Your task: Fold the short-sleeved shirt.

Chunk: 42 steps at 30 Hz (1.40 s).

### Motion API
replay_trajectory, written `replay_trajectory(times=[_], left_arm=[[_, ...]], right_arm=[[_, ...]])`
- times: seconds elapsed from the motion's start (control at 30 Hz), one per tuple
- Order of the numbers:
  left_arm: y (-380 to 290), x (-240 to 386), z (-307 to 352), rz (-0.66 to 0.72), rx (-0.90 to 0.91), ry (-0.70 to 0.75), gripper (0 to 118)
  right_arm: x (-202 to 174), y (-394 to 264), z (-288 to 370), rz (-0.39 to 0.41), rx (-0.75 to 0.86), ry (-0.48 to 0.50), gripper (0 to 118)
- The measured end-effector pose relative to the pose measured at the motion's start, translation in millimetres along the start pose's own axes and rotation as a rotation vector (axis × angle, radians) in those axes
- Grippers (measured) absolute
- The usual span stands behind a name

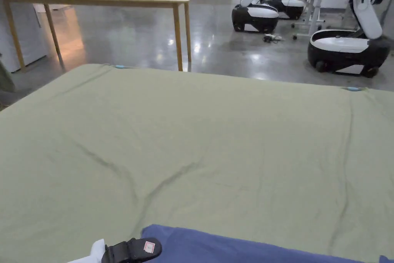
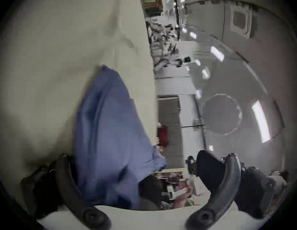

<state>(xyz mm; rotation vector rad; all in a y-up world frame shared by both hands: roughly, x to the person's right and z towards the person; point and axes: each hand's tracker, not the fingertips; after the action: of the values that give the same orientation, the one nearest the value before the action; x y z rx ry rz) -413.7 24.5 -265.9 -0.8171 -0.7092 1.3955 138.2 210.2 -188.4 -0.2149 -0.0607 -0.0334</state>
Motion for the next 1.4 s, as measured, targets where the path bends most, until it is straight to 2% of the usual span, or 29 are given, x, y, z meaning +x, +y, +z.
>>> replay_trajectory(times=[0.03,0.07,0.1,0.13,0.17,0.2,0.23,0.3,0.5,0.57,0.6,0.67,0.73,0.8,0.97,1.07,1.23,1.3,1.33,1.37,1.4], left_arm=[[1.1,-2.9,-8.7,-0.018,-0.01,-0.004,113],[2.0,-4.7,-14.0,-0.026,-0.002,0.021,95],[2.3,-6.2,-18.7,-0.015,0.002,0.056,55],[1.4,-10.8,-27.2,-0.008,-0.001,0.195,2],[-3.1,-14.3,-34.8,-0.065,0.006,0.326,3],[-7.4,-6.0,-34.7,-0.146,-0.013,0.274,3],[-5.3,1.9,-31.1,-0.124,0.009,0.237,3],[-0.8,11.6,-22.2,-0.13,0.118,0.303,3],[13.5,42.1,14.9,-0.268,0.182,0.528,3],[4.6,65.6,9.7,-0.388,0.176,0.627,3],[-2.5,82.1,4.2,-0.5,0.19,0.702,3],[-30.7,124.6,-20.6,-0.755,0.173,0.794,3],[-63.9,162.0,-54.4,-0.96,0.155,0.86,3],[-98.1,184.1,-95.6,-1.131,0.06,0.885,3],[-181.4,160.9,-209.3,-1.512,-0.095,1.054,3],[-222.7,124.8,-268.5,-1.661,-0.24,1.14,3],[-245.8,78.7,-319.6,-1.713,-0.326,1.31,4],[-242.3,73.5,-320.0,-1.718,-0.32,1.33,12],[-243.1,76.3,-315.2,-1.729,-0.305,1.297,29],[-243.9,82.3,-310.9,-1.711,-0.275,1.256,69],[-239.9,94.0,-304.0,-1.645,-0.26,1.207,89]], right_arm=[[-0.5,2.1,-0.6,-0.002,0.0,-0.002,3],[-1.1,3.9,-1.0,-0.006,0.0,-0.004,3],[-1.9,5.5,-1.2,-0.01,0.002,-0.006,3],[-1.8,7.3,-3.1,-0.013,0.004,-0.008,3],[-2.1,8.5,-3.6,-0.018,0.004,-0.008,3],[-2.2,9.3,-4.3,-0.025,0.001,-0.005,3],[-2.7,9.4,-4.8,-0.03,-0.002,-0.004,3],[-6.0,10.2,-5.8,-0.035,-0.007,-0.005,3],[-11.8,3.5,-9.0,-0.091,-0.018,0.016,3],[-10.9,-2.5,-13.9,-0.093,-0.028,0.025,3],[-11.5,-4.1,-14.1,-0.094,-0.034,0.03,3],[-9.5,-7.0,-14.0,-0.092,-0.042,0.043,3],[-8.9,-8.0,-13.2,-0.082,-0.054,0.053,3],[-7.1,-9.7,-13.5,-0.054,-0.065,0.059,3],[-0.9,-11.2,-13.1,0.029,-0.082,0.067,3],[10.0,-11.6,-12.2,0.052,-0.086,0.082,3],[32.4,-12.4,-12.9,0.057,-0.095,0.094,3],[39.4,-11.8,-12.4,0.053,-0.095,0.101,3],[42.1,-11.5,-12.3,0.05,-0.095,0.105,3],[44.0,-11.6,-12.0,0.048,-0.094,0.106,3],[45.5,-11.7,-11.8,0.046,-0.093,0.106,3]])
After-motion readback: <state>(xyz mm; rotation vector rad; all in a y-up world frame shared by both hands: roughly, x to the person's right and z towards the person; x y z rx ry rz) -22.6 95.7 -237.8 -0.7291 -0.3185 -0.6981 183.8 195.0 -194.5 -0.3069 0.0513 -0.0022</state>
